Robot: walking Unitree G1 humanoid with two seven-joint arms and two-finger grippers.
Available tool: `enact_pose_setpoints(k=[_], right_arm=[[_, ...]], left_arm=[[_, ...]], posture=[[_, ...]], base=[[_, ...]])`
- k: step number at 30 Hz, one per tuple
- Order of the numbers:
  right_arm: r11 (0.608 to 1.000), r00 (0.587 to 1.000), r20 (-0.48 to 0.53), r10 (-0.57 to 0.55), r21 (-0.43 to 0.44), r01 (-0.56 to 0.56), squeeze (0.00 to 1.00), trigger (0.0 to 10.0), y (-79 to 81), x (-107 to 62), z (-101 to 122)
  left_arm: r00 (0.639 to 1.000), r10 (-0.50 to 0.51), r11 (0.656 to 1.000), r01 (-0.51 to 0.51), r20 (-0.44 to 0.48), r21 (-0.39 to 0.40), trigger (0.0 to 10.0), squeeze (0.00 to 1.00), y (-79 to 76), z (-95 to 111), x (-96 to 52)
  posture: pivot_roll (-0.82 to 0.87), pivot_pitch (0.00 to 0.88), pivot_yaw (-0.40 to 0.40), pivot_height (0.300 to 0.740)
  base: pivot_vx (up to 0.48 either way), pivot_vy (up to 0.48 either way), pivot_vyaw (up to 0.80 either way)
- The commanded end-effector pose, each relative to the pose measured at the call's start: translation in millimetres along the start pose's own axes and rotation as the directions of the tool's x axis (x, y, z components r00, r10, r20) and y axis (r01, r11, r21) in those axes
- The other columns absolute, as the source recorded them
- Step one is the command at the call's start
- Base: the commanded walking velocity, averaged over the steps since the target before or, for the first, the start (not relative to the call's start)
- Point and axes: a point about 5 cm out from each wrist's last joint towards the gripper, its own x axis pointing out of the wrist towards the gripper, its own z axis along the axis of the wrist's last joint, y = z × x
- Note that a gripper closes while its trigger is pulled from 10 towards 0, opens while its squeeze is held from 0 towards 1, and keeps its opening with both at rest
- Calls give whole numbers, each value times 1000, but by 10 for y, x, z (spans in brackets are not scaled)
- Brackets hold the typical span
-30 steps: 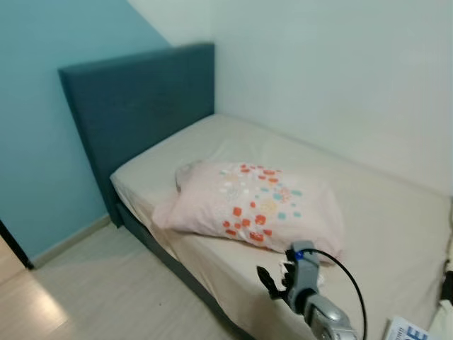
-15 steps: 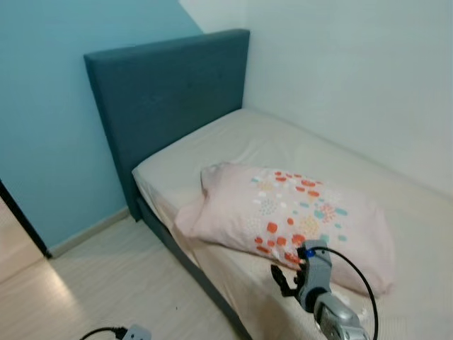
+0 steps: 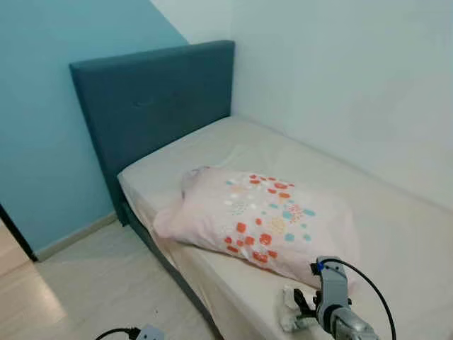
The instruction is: Clean up the room
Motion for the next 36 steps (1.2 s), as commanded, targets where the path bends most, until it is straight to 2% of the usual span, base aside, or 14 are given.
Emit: enact_pose_setpoints(k=[1, 7, 9, 11, 15, 20, 24, 27, 30, 32, 33, 35, 36], right_arm=[[1000, 1000, -20, -4, 20, 4, 0, 10000, 19, 6, -28], [998, 1000, -18, -5, 59, 6, 0, 10000, 20, 6, -33], [988, 1000, 21, 3, 157, -6, 0, 10000, 16, 8, 11], [971, 999, 48, -12, 238, 0, 0, 10000, -19, 5, 44], [958, 998, 48, -32, 285, 17, 0, 10000, -53, 2, 40], [902, 994, 22, -110, 422, 91, 0, 10000, -196, -28, -29], [885, 992, 16, -122, 455, 102, 0, 10000, -223, -39, -57], [847, 990, 18, -139, 521, 109, 0, 10000, -258, -57, -100], [839, 990, 21, -143, 532, 110, 0, 10000, -263, -60, -105], [814, 988, 40, -147, 573, 98, 0, 10000, -274, -64, -97], [814, 988, 40, -147, 573, 98, 0, 10000, -274, -64, -97], [780, 985, 83, -150, 622, 67, 0, 10000, -282, -65, -52], [780, 985, 83, -150, 622, 67, 0, 10000, -282, -65, -52]], left_arm=[[999, 2, 1000, -2, -32, 5, 10000, 0, 14, -82, -8], [999, 7, 1000, -6, -34, 9, 10000, 0, 26, -94, -9], [999, 29, 999, -29, -26, 17, 10000, 0, 80, -104, -14], [998, 60, 998, -60, -15, 20, 10000, 0, 214, -108, -24], [997, 74, 997, -74, 0, 23, 10000, 0, 295, -92, -30], [994, 88, 995, -91, 66, 44, 10000, 0, 416, 50, -35], [992, 93, 993, -98, 80, 67, 10000, 0, 430, 84, -35], [984, 127, 985, -140, 127, 98, 10000, 0, 489, 180, -41], [980, 139, 983, -154, 144, 98, 10000, 0, 509, 214, -44], [955, 209, 974, -222, 209, 42, 10000, 0, 641, 365, -69], [955, 209, 974, -222, 209, 42, 10000, 0, 641, 365, -69], [914, 302, 953, -300, 273, -51, 10000, 0, 828, 538, -119], [914, 302, 953, -300, 273, -51, 10000, 0, 828, 538, -119]], posture=[[-43, 0, -28, 735], [-44, 0, -27, 725], [-42, 0, -30, 715], [-42, 0, -30, 705], [-40, 0, -30, 695], [-39, 0, -30, 670], [-40, 0, -27, 660], [-39, 0, -24, 645], [-39, 0, -24, 640], [-36, 0, -21, 630], [-36, 0, -21, 630], [-26, 11, -20, 620], [-26, 11, -20, 620]], base=[[0, 0, 0], [0, 0, 0], [0, 0, 0], [0, 0, 0], [0, 0, 0], [0, 0, 0], [0, 0, 0], [0, 0, 0], [0, 0, 0], [0, 0, 0], [0, 0, 0], [0, 0, 0], [0, 0, 0]])
